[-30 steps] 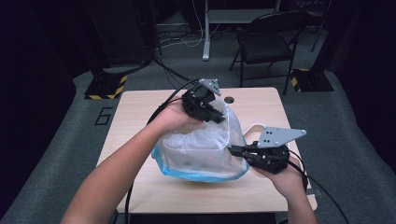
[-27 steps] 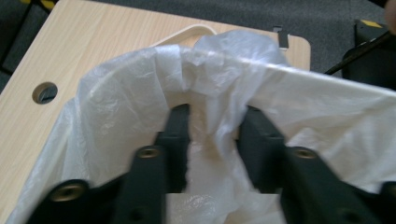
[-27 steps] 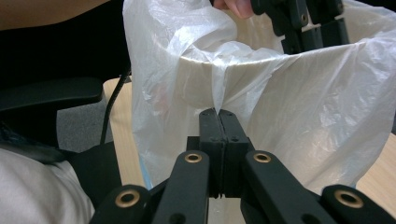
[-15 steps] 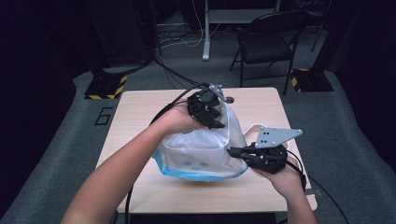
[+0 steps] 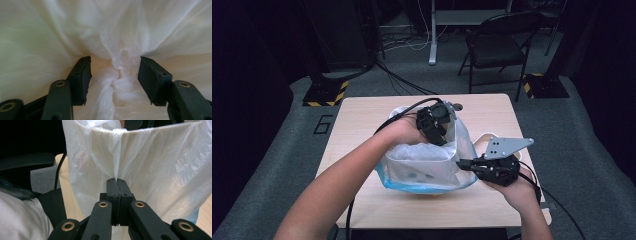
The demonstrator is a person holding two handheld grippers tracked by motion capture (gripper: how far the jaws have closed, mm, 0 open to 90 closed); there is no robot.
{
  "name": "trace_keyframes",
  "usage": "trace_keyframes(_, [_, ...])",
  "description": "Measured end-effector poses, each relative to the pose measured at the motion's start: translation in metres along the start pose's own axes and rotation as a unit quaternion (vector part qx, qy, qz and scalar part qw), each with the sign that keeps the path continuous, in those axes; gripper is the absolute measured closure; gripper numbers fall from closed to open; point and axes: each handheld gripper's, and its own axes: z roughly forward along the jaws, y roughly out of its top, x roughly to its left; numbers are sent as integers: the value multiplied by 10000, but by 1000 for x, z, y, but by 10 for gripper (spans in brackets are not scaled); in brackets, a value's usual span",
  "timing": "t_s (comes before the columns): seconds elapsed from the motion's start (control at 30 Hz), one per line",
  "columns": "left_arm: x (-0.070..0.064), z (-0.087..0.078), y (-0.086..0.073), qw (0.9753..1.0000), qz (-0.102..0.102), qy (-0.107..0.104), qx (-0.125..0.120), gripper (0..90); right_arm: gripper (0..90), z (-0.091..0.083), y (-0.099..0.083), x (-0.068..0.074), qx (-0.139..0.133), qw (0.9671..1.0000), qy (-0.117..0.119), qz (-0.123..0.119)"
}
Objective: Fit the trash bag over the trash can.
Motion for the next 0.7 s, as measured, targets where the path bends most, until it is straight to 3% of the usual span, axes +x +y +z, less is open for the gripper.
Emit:
trace_keyframes(0.13, [0, 2, 2, 10000, -30, -23, 70, 425, 900, -1, -1, -1, 76, 10000, 15, 44])
trace_keyframes(0.27, [-4, -4, 5, 9996, 157, 159, 146, 412, 900, -2, -2, -3, 72, 10000, -39, 32])
trace_keyframes(0.37, [-7, -26, 6, 9993, 125, 294, -195, 419, 900, -2, -2, -2, 50, 10000, -25, 28])
trace_keyframes(0.47, [-11, -51, -2, 9973, 81, 446, -575, 428, 900, -2, -2, -1, 54, 10000, -29, 56])
trace_keyframes(0.57, [-15, -66, -16, 9970, -12, 345, -691, 444, 900, -2, -2, -1, 45, 10000, -46, 39])
trace_keyframes(0.7, [-21, -74, -35, 9973, 25, 128, -725, 472, 900, -3, -2, -2, 48, 9999, -63, 79])
